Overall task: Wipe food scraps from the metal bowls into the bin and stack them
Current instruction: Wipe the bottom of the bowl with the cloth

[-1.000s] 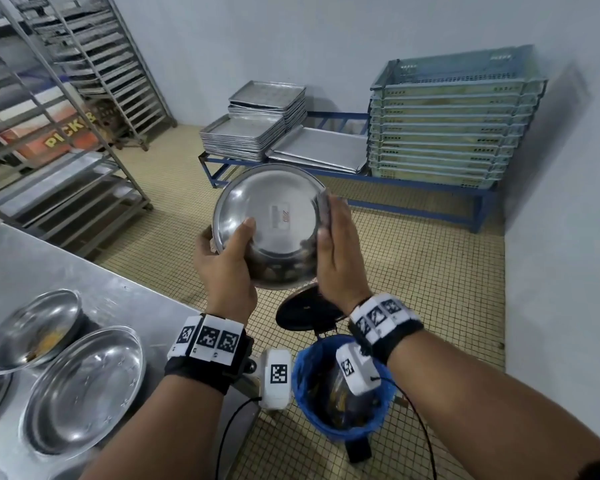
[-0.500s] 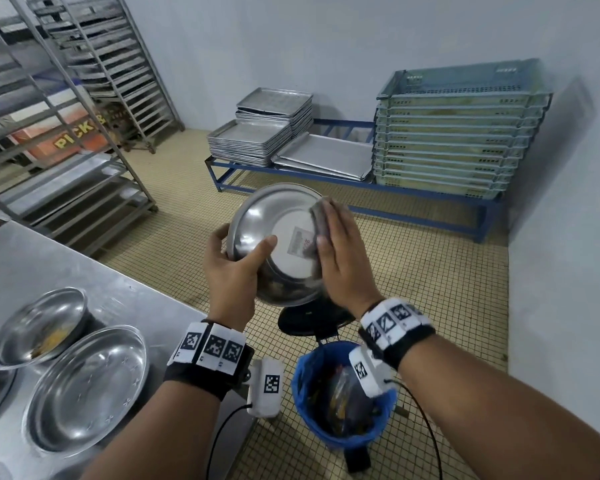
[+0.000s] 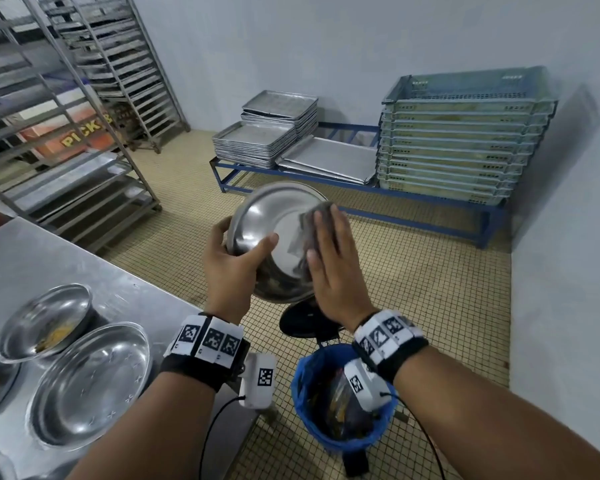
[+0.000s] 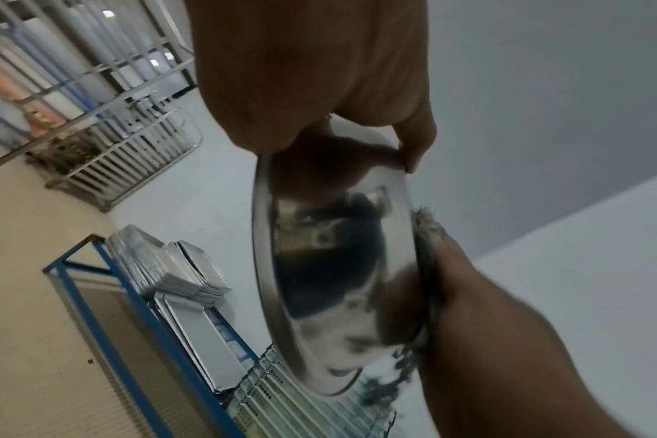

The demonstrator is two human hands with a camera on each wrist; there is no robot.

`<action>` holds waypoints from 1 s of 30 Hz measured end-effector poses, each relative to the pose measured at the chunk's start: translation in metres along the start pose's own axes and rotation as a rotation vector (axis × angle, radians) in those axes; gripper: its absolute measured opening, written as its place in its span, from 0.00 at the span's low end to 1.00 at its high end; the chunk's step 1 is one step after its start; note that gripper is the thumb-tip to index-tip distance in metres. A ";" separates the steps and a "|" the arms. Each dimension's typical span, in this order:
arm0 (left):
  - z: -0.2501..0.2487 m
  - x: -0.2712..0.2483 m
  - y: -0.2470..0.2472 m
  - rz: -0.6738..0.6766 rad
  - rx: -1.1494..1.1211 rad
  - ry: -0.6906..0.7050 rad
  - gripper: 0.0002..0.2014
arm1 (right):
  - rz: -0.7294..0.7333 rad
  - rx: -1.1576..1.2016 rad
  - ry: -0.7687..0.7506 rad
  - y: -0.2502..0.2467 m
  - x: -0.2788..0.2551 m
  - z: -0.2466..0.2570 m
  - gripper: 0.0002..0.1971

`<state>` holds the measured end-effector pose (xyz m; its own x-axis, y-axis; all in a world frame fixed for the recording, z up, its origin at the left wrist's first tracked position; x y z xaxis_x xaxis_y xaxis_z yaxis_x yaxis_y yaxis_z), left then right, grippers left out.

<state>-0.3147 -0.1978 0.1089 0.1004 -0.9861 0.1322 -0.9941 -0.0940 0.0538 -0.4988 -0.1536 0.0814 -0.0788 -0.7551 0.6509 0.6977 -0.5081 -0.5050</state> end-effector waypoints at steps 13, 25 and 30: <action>-0.020 -0.012 0.010 0.295 0.319 0.256 0.41 | 0.183 0.187 0.157 -0.036 0.065 -0.015 0.17; -0.016 -0.012 0.001 0.294 0.153 0.243 0.39 | 0.211 0.487 0.367 -0.046 0.061 -0.030 0.08; -0.018 -0.009 0.011 0.450 0.365 0.229 0.36 | 0.235 0.541 0.345 -0.047 0.064 -0.014 0.08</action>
<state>-0.3261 -0.1875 0.1263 -0.3659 -0.8893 0.2743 -0.8867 0.2437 -0.3928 -0.5461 -0.1835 0.1387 -0.0412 -0.9546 0.2949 0.9748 -0.1031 -0.1978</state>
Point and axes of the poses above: each hand's wrist, its own x-axis towards the middle knuckle, its own y-axis out of the palm, z = x × y, the point moved 7 cm from there along x, towards the middle knuckle, and after that the axes turned 1 degree about z, right-handed, at the moved point
